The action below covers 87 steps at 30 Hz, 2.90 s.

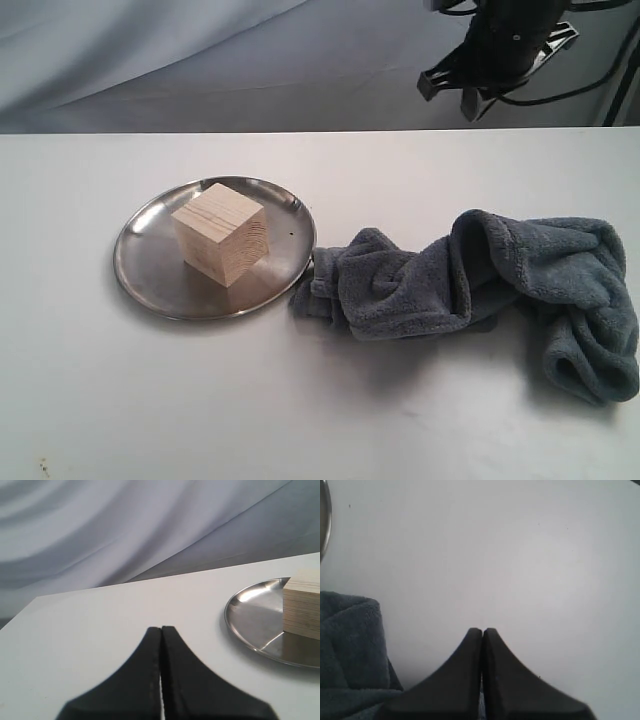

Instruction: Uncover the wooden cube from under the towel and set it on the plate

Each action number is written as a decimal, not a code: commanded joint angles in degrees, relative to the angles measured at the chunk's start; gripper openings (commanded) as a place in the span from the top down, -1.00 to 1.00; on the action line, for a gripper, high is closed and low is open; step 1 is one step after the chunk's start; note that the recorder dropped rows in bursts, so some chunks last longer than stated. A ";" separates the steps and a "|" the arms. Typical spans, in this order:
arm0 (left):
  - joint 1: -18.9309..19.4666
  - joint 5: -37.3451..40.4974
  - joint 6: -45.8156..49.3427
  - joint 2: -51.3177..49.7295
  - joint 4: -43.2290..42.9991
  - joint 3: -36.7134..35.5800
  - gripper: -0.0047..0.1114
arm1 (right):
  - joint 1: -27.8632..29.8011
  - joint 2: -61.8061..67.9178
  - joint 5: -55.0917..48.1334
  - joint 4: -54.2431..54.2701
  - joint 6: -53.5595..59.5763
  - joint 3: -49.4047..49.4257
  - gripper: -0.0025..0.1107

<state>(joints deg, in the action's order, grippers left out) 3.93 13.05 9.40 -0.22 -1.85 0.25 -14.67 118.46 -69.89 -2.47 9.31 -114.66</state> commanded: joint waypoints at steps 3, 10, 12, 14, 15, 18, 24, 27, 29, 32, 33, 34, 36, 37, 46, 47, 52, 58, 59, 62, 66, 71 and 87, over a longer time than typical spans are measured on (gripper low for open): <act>0.13 -0.74 -0.16 0.22 -0.29 -0.25 0.92 | 5.63 -3.26 -0.08 3.73 0.47 4.54 0.96; 0.13 -0.74 -0.16 0.22 -0.29 -0.25 0.92 | 13.21 -9.19 -0.08 5.10 0.96 13.89 0.96; 0.13 -0.74 -0.16 0.22 -0.29 -0.25 0.92 | 15.35 -11.84 -0.08 6.56 0.96 17.34 0.96; 0.13 -0.74 -0.16 0.22 -0.29 -0.25 0.92 | 16.78 -14.76 1.81 7.28 1.22 21.17 0.96; 0.13 -0.74 -0.16 0.22 -0.29 -0.25 0.92 | 17.48 -16.47 3.79 7.28 1.35 23.50 0.96; 0.13 -0.74 -0.16 0.22 -0.29 -0.25 0.92 | 18.19 -20.98 8.05 7.48 1.35 28.84 0.96; 0.13 -0.74 -0.16 0.22 -0.29 -0.25 0.92 | 18.19 -29.66 10.98 9.22 1.59 34.84 0.96; 0.13 -0.74 -0.16 0.22 -0.29 -0.25 0.92 | 18.19 -33.54 12.78 9.60 1.59 37.98 0.96; 0.13 -0.74 -0.16 0.22 -0.29 -0.25 0.92 | 18.19 -36.51 14.39 9.60 1.48 40.66 0.96; 0.13 -0.74 -0.16 0.22 -0.29 -0.25 0.92 | 18.19 -40.65 16.57 9.75 1.21 44.62 0.96; 0.13 -0.74 -0.16 0.22 -0.29 -0.25 0.92 | 18.19 -42.15 17.24 10.04 1.21 46.00 0.96; 0.13 -0.74 -0.16 0.22 -0.29 -0.25 0.92 | 18.19 -43.65 18.09 10.44 1.21 47.39 0.96; 0.13 -0.74 -0.16 0.22 -0.29 -0.25 0.92 | 18.09 -46.26 19.06 10.92 1.21 49.55 0.96; 0.13 -0.74 -0.16 0.22 -0.29 -0.25 0.92 | 18.09 -47.71 19.48 11.07 1.21 50.60 0.96; 0.13 -0.74 -0.16 0.22 -0.29 -0.25 0.92 | 18.09 -59.35 22.04 11.07 0.23 57.27 0.96; 0.13 -0.74 -0.16 0.22 -0.29 -0.25 0.92 | 18.09 -60.70 22.31 11.07 -0.04 57.90 0.96; 0.13 -0.74 -0.16 0.22 -0.29 -0.25 0.92 | 18.09 -67.30 23.91 11.07 -0.68 61.61 0.96; 0.13 -0.74 -0.16 0.22 -0.29 -0.25 0.92 | 18.09 -76.65 26.38 11.07 -1.79 67.10 0.96; 0.13 -0.74 -0.16 0.22 -0.29 -0.25 0.92 | 18.09 -79.98 27.17 11.07 -1.79 68.96 0.96; 0.13 -0.74 -0.16 0.22 -0.29 -0.25 0.92 | 18.09 -86.16 27.25 11.07 -1.79 71.64 0.96; 0.13 -0.74 -0.16 0.22 -0.29 -0.25 0.92 | 18.09 -94.79 27.25 11.07 -1.79 74.92 0.96; 0.13 -0.74 -0.16 0.22 -0.70 -0.25 0.92 | 18.09 -102.04 26.98 11.07 -1.95 77.89 0.96; 0.13 -0.85 -0.16 0.22 -6.91 -0.25 0.92 | 18.09 -118.46 23.63 11.07 -3.94 80.34 0.96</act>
<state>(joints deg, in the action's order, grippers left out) 3.93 12.94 9.40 -0.22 -7.47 0.25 3.29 0.19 -45.49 8.51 5.83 -34.87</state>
